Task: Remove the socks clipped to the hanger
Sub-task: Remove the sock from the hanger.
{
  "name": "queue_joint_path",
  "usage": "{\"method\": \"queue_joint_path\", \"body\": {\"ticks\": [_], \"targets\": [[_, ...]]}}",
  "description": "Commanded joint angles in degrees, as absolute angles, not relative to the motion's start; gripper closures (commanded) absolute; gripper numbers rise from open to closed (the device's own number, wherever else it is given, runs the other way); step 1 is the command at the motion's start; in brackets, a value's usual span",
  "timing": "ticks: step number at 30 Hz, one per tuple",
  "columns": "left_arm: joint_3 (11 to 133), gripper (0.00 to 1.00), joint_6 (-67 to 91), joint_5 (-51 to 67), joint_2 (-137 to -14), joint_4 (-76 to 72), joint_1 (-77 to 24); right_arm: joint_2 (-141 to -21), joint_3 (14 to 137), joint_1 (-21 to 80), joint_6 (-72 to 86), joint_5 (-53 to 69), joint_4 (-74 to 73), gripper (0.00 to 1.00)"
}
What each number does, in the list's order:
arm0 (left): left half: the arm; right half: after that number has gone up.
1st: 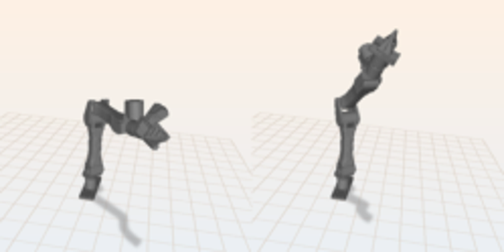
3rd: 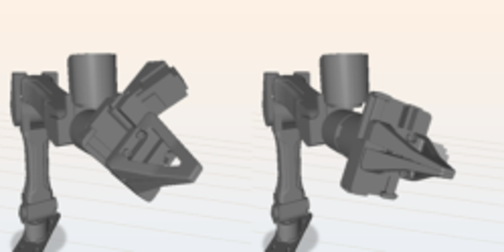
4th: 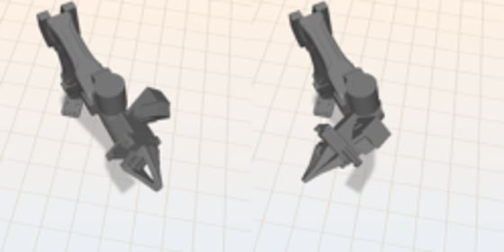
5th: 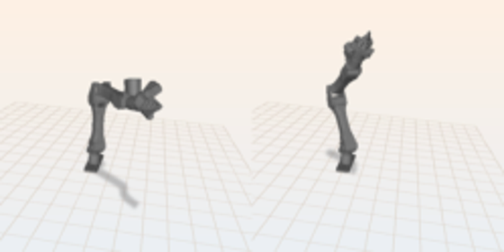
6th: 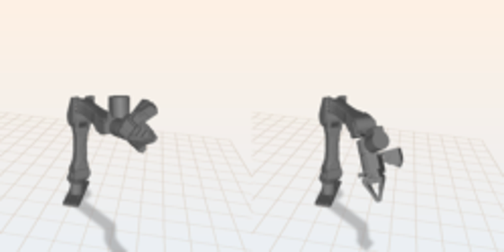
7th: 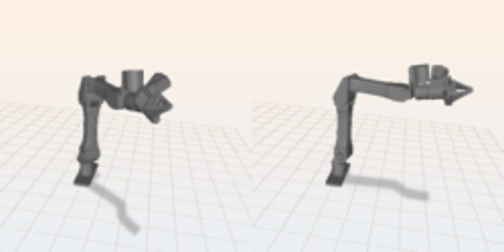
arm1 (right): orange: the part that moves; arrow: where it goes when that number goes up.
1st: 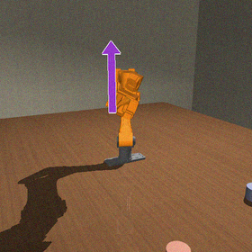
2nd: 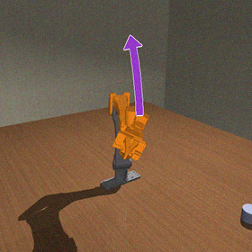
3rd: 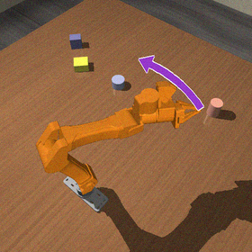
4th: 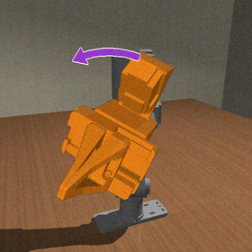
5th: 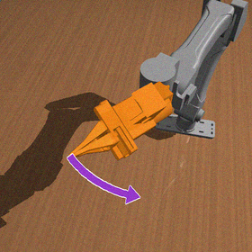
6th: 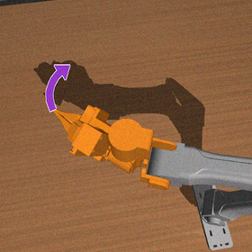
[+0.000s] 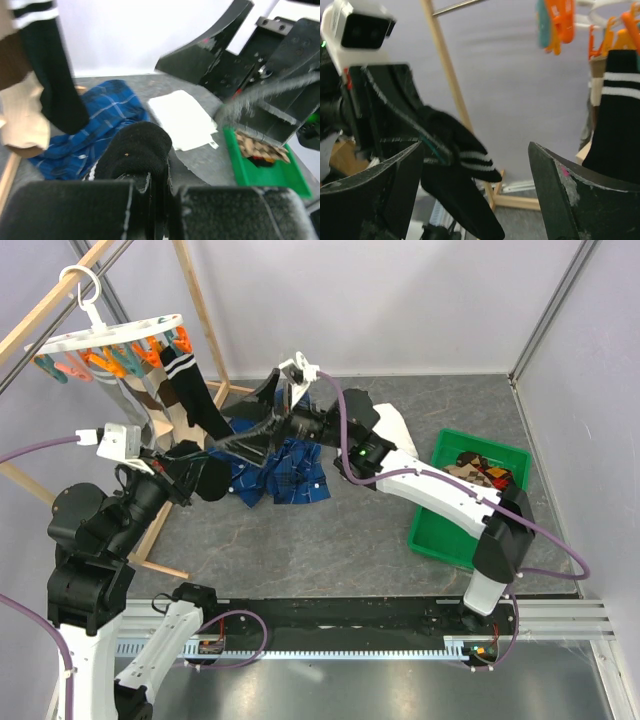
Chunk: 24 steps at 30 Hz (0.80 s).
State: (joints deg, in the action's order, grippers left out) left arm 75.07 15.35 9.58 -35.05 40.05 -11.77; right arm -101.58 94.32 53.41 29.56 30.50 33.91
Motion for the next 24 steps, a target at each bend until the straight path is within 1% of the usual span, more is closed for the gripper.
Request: {"method": "queue_joint_path", "body": {"ticks": [1, 5, 7, 10, 12, 14, 15, 17, 18, 19, 20, 22, 24], "targets": [[76.9, 0.98, 16.5, 19.8, -36.0, 36.0, -12.0, -97.8, 88.3, 53.4, 21.7, 41.2, 35.6, 0.04], [77.1, 0.98, 17.9, 22.7, -36.4, 34.5, -12.0, -96.0, 83.5, 53.5, 18.5, 40.2, 34.9, 0.02], [77.0, 0.98, 18.6, 24.0, -36.4, 33.5, -12.0, -96.2, 83.1, 53.5, 17.4, 41.2, 34.9, 0.02], [76.0, 0.98, 19.6, 26.1, -36.7, 31.9, -12.0, -97.3, 83.3, 53.7, 19.8, 45.3, 36.3, 0.07], [75.0, 0.98, 20.1, 26.9, -37.1, 30.7, -12.0, -97.9, 82.8, 54.1, 22.3, 47.4, 39.9, 0.10], [74.3, 0.97, 20.0, 27.2, -37.4, 30.4, -12.0, -97.8, 80.9, 53.9, 26.1, 47.5, 45.1, 0.30], [74.2, 0.92, 19.9, 27.3, -37.6, 30.3, -12.0, -97.5, 80.3, 53.8, 26.5, 45.1, 45.8, 0.57], [74.0, 0.83, 19.1, 27.1, -38.1, 30.3, -12.0, -96.3, 79.3, 52.8, 27.4, 41.0, 44.7, 0.86], [74.0, 0.74, 18.7, 27.0, -38.3, 30.4, -12.0, -96.0, 79.3, 52.3, 27.5, 39.0, 43.3, 1.00], [74.0, 0.67, 18.5, 26.3, -38.5, 30.3, -12.0, -95.2, 80.1, 51.5, 27.9, 34.7, 41.1, 1.00], [74.0, 0.61, 18.1, 25.5, -38.6, 30.2, -12.0, -94.8, 80.8, 49.7, 29.1, 33.1, 35.6, 1.00], [74.0, 0.38, 17.5, 23.4, -38.8, 29.6, -12.0, -93.1, 82.1, 47.5, 29.8, 28.6, 30.0, 1.00], [74.0, 0.23, 16.4, 21.3, -38.8, 29.4, -12.0, -90.5, 81.9, 44.7, 28.0, 23.3, 20.9, 1.00]]}}
